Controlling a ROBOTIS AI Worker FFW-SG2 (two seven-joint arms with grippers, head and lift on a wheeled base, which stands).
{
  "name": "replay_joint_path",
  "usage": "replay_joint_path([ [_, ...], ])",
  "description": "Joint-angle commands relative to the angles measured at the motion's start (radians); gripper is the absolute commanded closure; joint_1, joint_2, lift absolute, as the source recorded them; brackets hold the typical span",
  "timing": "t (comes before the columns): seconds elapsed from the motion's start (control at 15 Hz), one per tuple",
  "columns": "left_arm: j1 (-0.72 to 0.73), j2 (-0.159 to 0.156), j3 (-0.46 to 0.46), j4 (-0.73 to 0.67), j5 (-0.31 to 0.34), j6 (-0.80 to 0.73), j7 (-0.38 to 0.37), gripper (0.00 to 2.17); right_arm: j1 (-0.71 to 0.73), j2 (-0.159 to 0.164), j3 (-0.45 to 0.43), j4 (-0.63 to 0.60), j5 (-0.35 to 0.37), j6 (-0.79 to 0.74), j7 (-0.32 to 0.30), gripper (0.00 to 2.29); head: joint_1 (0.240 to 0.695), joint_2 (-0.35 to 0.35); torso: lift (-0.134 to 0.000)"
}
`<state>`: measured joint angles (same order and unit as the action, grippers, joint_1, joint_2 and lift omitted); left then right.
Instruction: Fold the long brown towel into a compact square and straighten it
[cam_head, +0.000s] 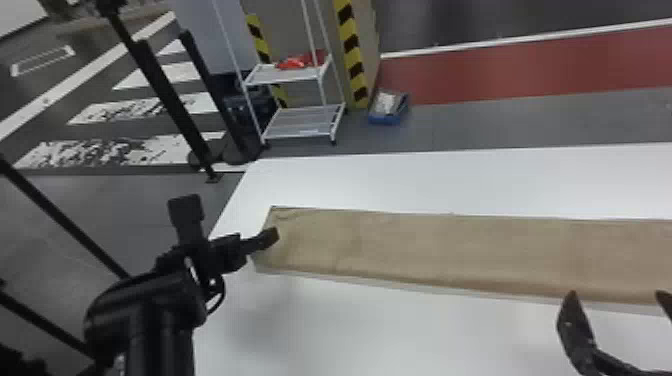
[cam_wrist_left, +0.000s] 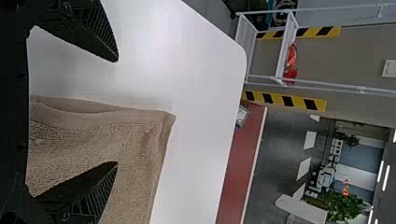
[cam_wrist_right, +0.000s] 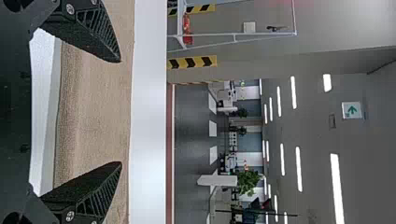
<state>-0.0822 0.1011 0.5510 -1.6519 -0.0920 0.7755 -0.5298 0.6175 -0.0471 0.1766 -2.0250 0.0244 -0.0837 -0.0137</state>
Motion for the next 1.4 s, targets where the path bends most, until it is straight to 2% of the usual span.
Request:
replay_joint_path([
  [0.0, -0.013, 0.011, 0.0, 0.032, -0.003, 0.006, -0.024, 0.1, -0.001, -0.002, 0.001, 0.0, -0.001, 0.003, 0.0, 0.1, 0.695, 0.35, -0.126],
  [0.2, -0.013, 0.009, -0.006, 0.034, -0.006, 0.015, -0.053, 0.18, -0.005, -0.002, 0.001, 0.0, -0.001, 0.016, 0.0, 0.1, 0.695, 0.35, -0.126],
  [0.27, -0.013, 0.011, -0.009, 0.034, -0.018, 0.015, -0.075, 0.26, -0.01, -0.002, 0.001, 0.002, -0.001, 0.025, 0.0, 0.1, 0.695, 0.35, -0.126],
  [0.4, -0.014, 0.011, -0.017, 0.037, -0.046, 0.018, -0.104, 0.27, -0.009, -0.002, 0.003, 0.0, -0.003, 0.025, 0.0, 0.1, 0.695, 0.35, -0.126],
  [0.6, -0.016, 0.012, -0.02, 0.055, -0.08, 0.018, -0.154, 1.0, -0.01, -0.002, 0.004, 0.0, -0.004, 0.025, 0.0, 0.1, 0.695, 0.35, -0.126],
  [0.67, -0.017, 0.015, -0.02, 0.057, -0.091, 0.018, -0.173, 1.0, -0.01, -0.002, 0.004, 0.0, -0.006, 0.028, 0.0, 0.1, 0.695, 0.35, -0.126],
  [0.73, -0.017, 0.015, -0.02, 0.058, -0.115, 0.018, -0.2, 1.21, -0.01, -0.003, 0.004, 0.002, -0.012, 0.028, 0.003, 0.1, 0.695, 0.35, -0.126],
  [0.8, -0.016, 0.011, -0.022, 0.058, -0.124, 0.018, -0.202, 1.78, -0.013, -0.003, 0.004, 0.002, -0.014, 0.028, 0.003, 0.1, 0.695, 0.35, -0.126],
  [0.87, -0.016, 0.008, -0.02, 0.055, -0.124, 0.025, -0.2, 1.91, -0.015, -0.003, 0.004, 0.003, -0.017, 0.028, 0.003, 0.1, 0.695, 0.35, -0.126],
  [1.07, -0.011, 0.009, -0.013, 0.037, -0.117, 0.034, -0.223, 1.91, -0.028, -0.003, 0.001, 0.019, -0.024, 0.037, 0.003, 0.1, 0.695, 0.35, -0.126],
  [1.33, -0.004, 0.015, 0.041, 0.011, -0.097, 0.031, -0.306, 1.92, -0.041, -0.003, -0.002, 0.032, -0.031, 0.037, 0.003, 0.1, 0.695, 0.35, -0.126],
])
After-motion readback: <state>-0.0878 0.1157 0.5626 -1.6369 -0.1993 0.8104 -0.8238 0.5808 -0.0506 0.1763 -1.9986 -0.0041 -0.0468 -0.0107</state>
